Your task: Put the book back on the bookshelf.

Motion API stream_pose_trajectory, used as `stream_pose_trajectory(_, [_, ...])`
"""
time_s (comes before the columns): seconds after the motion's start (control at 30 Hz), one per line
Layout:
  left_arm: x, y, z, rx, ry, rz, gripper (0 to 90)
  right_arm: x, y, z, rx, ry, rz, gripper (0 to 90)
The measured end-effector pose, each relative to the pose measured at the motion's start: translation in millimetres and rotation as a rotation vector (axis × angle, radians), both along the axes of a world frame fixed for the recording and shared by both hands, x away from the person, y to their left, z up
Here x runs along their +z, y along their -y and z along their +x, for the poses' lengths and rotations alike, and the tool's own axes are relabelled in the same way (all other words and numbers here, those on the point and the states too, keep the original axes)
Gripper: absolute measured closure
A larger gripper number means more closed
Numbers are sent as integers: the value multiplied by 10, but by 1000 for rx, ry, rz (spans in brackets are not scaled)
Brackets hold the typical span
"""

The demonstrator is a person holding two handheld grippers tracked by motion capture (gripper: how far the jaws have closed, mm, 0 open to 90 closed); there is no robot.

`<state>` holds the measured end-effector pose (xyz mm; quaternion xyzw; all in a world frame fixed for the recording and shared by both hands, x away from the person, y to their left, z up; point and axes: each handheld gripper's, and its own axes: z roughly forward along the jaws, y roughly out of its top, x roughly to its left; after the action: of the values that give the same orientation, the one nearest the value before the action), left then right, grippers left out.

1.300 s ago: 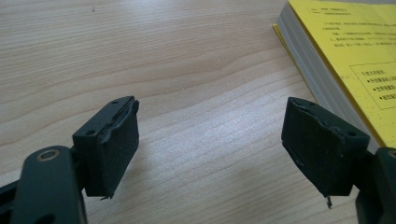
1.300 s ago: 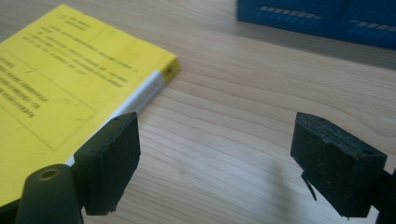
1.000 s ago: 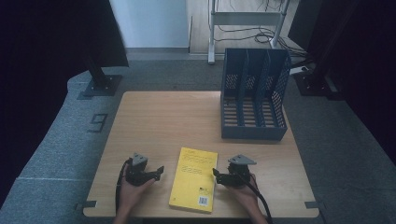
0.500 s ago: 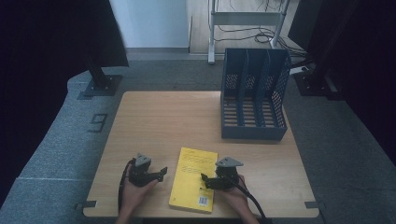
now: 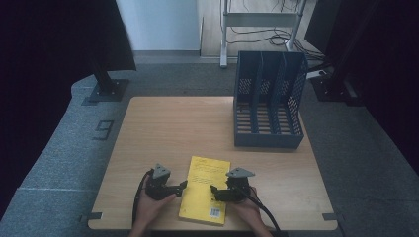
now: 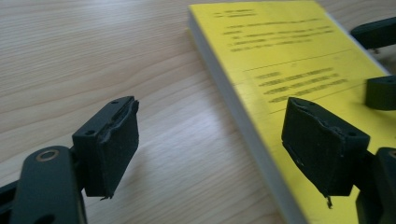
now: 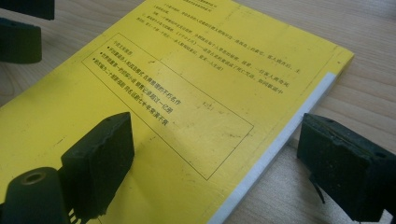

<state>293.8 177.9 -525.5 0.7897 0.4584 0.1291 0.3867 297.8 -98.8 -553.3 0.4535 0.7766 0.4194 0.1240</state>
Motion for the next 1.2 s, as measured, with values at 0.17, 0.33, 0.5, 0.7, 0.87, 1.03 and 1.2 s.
stream_pose_trajectory(0.17, [-9, 119, -27, -37, -8, 2, 191, -2, -3, -6, -4, 2, 1, 108])
stream_pose_trajectory(0.33, [-45, 194, -33, -59, -18, 15, 192, -3, -2, -6, -4, 1, 2, 108])
stream_pose_trajectory(0.5, [-82, 238, -26, -70, -27, 20, 192, -4, 0, -3, -3, 0, 2, 108])
stream_pose_trajectory(0.7, [-120, 302, -28, -87, -48, 16, 193, -3, -1, -5, -4, -1, 3, 109])
stream_pose_trajectory(0.87, [-142, 344, -28, -101, -63, 0, 193, -4, 0, -5, -4, -1, 3, 109])
stream_pose_trajectory(1.03, [-151, 384, -40, -113, -73, -7, 194, -4, -1, -5, -4, -1, 3, 109])
stream_pose_trajectory(1.2, [-154, 393, -38, -107, -78, -9, 185, -4, -2, -7, -5, -1, 2, 110])
